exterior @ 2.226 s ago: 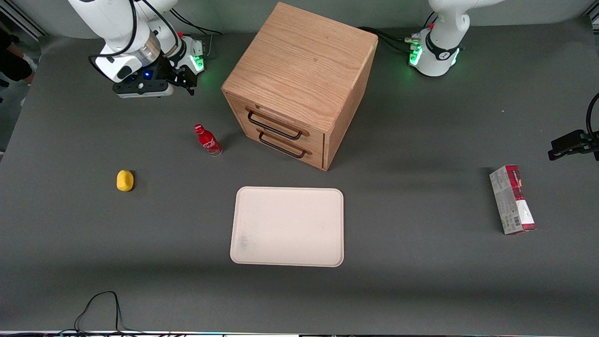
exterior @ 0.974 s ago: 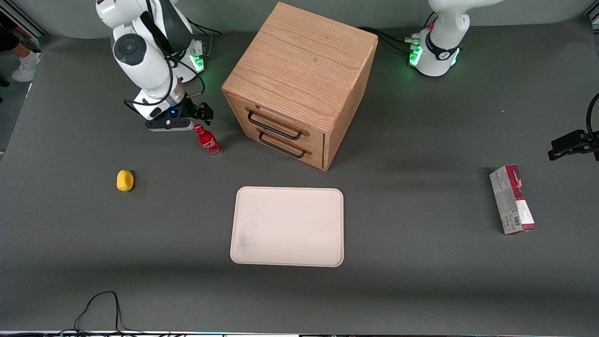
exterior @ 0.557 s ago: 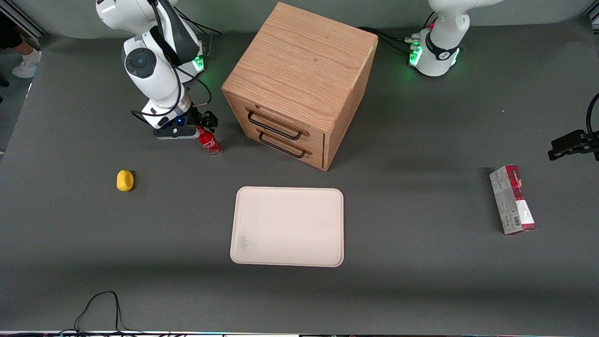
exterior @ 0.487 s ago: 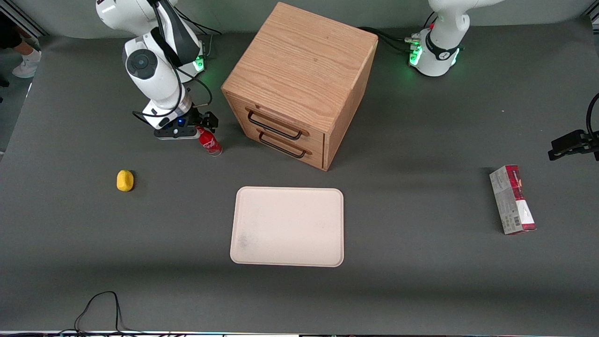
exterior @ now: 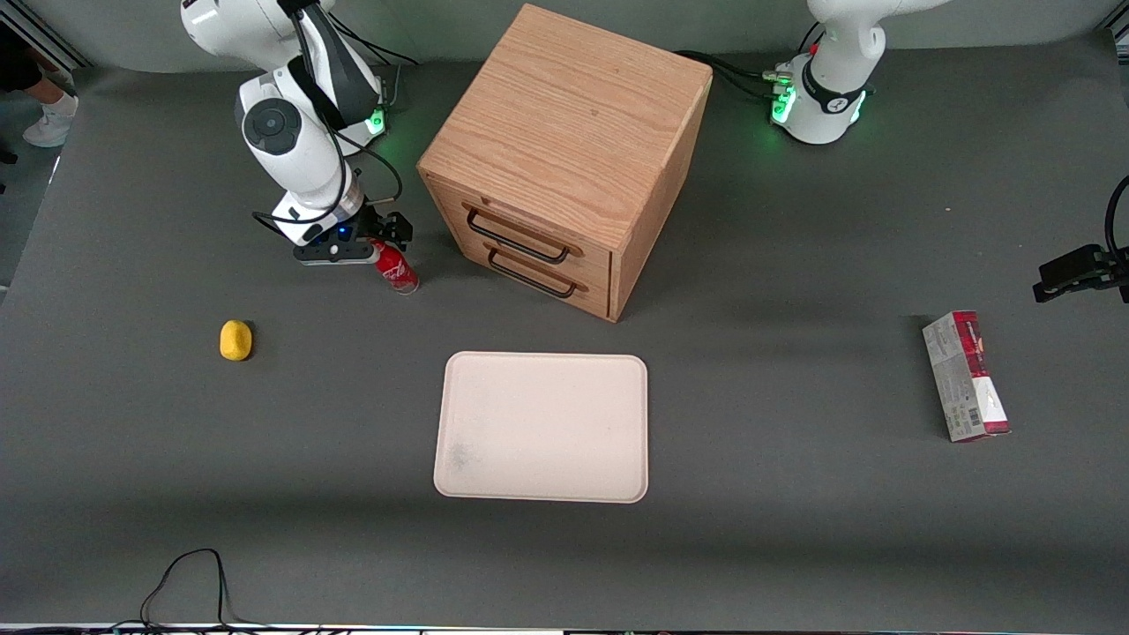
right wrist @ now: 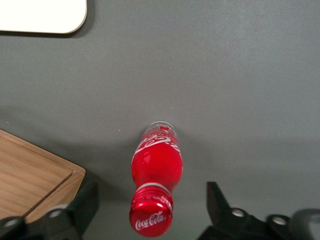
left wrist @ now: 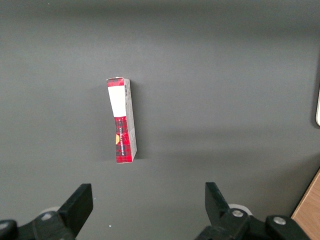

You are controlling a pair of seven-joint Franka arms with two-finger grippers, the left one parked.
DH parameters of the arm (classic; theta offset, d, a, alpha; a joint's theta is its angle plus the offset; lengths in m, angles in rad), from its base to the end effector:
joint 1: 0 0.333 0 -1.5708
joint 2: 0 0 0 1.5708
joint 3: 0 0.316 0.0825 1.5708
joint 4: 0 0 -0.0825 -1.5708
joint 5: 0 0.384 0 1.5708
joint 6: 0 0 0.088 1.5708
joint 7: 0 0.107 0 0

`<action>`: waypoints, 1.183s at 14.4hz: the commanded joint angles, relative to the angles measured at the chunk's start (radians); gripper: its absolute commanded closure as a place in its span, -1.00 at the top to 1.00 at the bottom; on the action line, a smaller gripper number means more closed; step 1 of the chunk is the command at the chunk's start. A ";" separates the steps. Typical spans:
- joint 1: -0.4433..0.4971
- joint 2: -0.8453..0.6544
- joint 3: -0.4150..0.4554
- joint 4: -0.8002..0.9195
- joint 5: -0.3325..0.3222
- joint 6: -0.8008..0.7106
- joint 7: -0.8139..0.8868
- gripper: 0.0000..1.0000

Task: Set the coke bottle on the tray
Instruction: 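Lower the right gripper around the bottle's cap end and close it, then lift the bottle and carry it toward the white tray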

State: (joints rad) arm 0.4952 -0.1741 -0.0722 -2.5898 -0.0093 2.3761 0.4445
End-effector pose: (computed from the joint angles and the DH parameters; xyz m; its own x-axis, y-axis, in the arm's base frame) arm 0.3889 0.1757 0.3155 0.9992 -0.0135 -0.0388 -0.0131 -0.9998 0.0115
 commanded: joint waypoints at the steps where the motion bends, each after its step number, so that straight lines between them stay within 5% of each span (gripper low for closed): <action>1: 0.013 -0.004 -0.009 -0.006 -0.018 0.009 0.008 -0.05; 3: 0.013 -0.004 -0.009 -0.004 -0.018 0.009 0.008 -0.64; 6: 0.011 -0.004 -0.011 -0.003 -0.018 0.002 0.008 -0.93; 11: 0.011 -0.042 -0.014 0.072 -0.018 -0.122 0.006 -1.00; 17: 0.008 -0.113 -0.023 0.294 -0.018 -0.446 0.000 -1.00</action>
State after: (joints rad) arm 0.4951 -0.2619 -0.0795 -2.3986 -0.0097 2.0591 0.4446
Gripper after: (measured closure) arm 0.683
